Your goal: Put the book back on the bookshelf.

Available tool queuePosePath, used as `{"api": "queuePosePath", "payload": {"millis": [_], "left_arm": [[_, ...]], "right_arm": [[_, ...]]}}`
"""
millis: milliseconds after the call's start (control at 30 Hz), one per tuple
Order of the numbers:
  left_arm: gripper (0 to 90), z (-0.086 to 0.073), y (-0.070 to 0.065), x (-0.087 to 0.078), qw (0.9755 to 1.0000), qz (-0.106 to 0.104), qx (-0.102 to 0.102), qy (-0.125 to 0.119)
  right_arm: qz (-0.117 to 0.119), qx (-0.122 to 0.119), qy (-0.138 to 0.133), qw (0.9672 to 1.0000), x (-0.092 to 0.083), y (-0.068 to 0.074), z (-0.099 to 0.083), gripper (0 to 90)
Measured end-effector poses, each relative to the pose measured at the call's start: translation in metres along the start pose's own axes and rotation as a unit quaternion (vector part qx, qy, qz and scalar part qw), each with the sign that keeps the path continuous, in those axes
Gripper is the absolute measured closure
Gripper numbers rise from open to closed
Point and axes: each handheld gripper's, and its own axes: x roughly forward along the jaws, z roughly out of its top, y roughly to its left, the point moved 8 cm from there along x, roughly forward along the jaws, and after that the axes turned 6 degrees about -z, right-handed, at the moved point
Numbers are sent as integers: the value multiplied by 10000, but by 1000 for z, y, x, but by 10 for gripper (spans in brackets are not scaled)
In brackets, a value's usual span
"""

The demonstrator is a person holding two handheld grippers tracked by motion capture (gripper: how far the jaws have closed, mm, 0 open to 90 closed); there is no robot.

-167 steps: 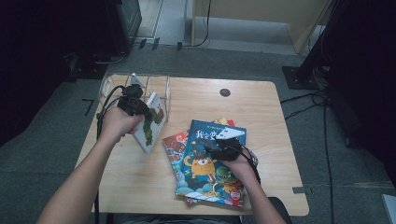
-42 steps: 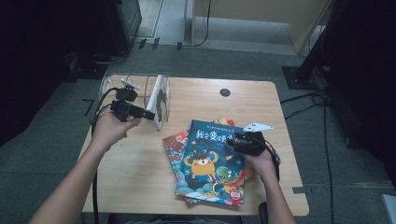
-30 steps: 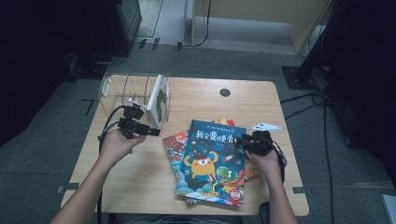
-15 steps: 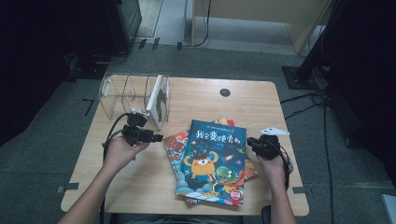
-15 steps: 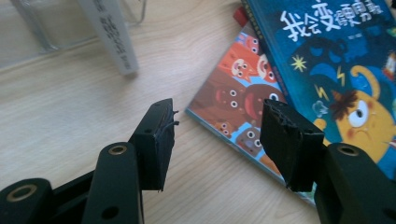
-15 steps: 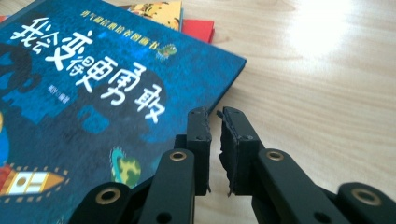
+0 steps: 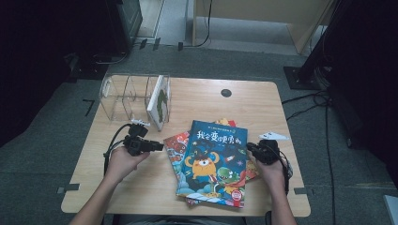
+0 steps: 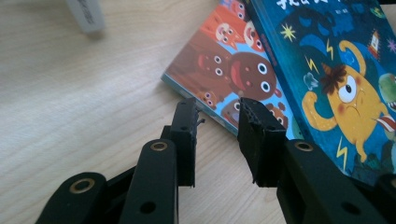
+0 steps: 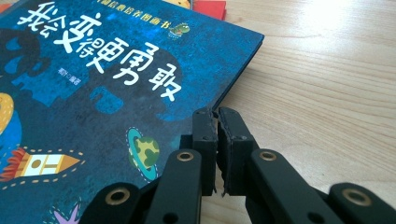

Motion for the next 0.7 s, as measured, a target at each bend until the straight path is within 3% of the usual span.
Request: {"api": "queuePosePath", "payload": {"millis": [167,333,433,533,700], "left_arm": [[786,-5,-5,6,9999,-139,99,6],[804,-10,-14,8,9996,-144,226,-36],[802,-11,-17,7,9995,-78,259,-131],[826,-12,-21,8,9995,-146,233,-168],[831,-16,-28,15,9994,-116,329,-45]], "right_arm": [[11,-30,-1,10000,3,5,3,865],[52,-102,10,9999,8,9,7,863],[-26,-112,24,9999,10,10,9,860],[-95,-138,16,9999,11,11,10,862],[-125,-140,-16,9998,15,12,13,879]]}}
